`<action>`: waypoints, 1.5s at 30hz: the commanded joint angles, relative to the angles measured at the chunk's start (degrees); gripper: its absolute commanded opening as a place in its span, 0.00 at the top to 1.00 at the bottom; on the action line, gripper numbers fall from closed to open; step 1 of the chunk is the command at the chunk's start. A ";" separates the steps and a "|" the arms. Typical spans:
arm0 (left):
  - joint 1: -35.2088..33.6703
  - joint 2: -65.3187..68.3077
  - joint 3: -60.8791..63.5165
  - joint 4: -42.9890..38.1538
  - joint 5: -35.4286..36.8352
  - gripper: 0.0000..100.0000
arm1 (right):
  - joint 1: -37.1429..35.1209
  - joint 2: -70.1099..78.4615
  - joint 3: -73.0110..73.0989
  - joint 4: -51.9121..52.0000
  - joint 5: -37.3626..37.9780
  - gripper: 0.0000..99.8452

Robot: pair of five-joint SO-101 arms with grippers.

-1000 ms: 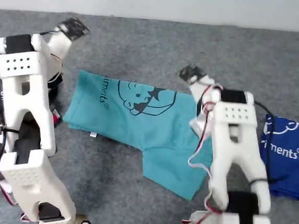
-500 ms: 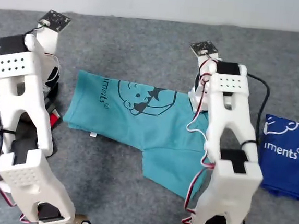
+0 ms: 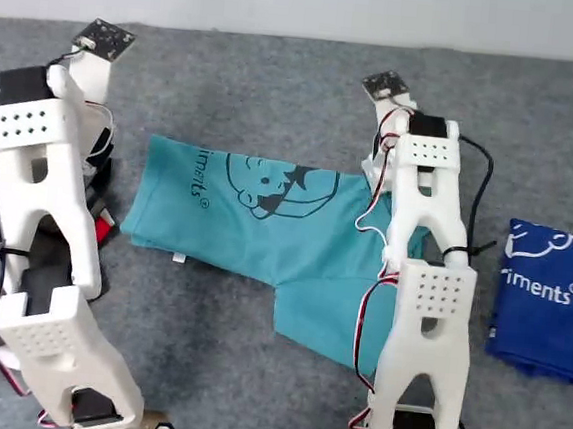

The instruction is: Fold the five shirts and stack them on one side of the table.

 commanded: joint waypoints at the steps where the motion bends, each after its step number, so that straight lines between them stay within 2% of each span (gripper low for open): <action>1: -0.09 -1.05 -1.98 1.49 0.35 0.98 | 0.57 4.26 -13.80 1.89 0.70 0.96; 6: -0.09 -1.05 -1.98 1.49 0.35 0.98 | 0.57 7.52 -27.60 14.90 0.62 0.96; 11: -0.09 -1.05 -1.98 1.49 0.26 0.98 | 1.71 7.60 -34.11 24.48 0.53 0.96; 22: -0.09 -0.97 -1.98 1.49 0.26 0.98 | 6.90 7.69 -23.12 24.13 0.44 0.96; 31: -0.09 -1.14 -1.98 1.49 0.26 0.98 | 10.86 12.35 -22.86 10.77 0.62 0.96; 34: -0.09 -1.32 -1.98 1.49 0.26 0.98 | 10.86 10.42 -26.29 13.23 0.62 0.96; 40: 2.29 -1.49 -2.24 1.49 0.26 0.98 | 7.69 6.37 -36.22 24.40 0.53 0.96; 45: 8.18 -1.67 -2.33 1.49 0.26 0.98 | 9.27 -0.13 -34.99 24.75 0.35 0.96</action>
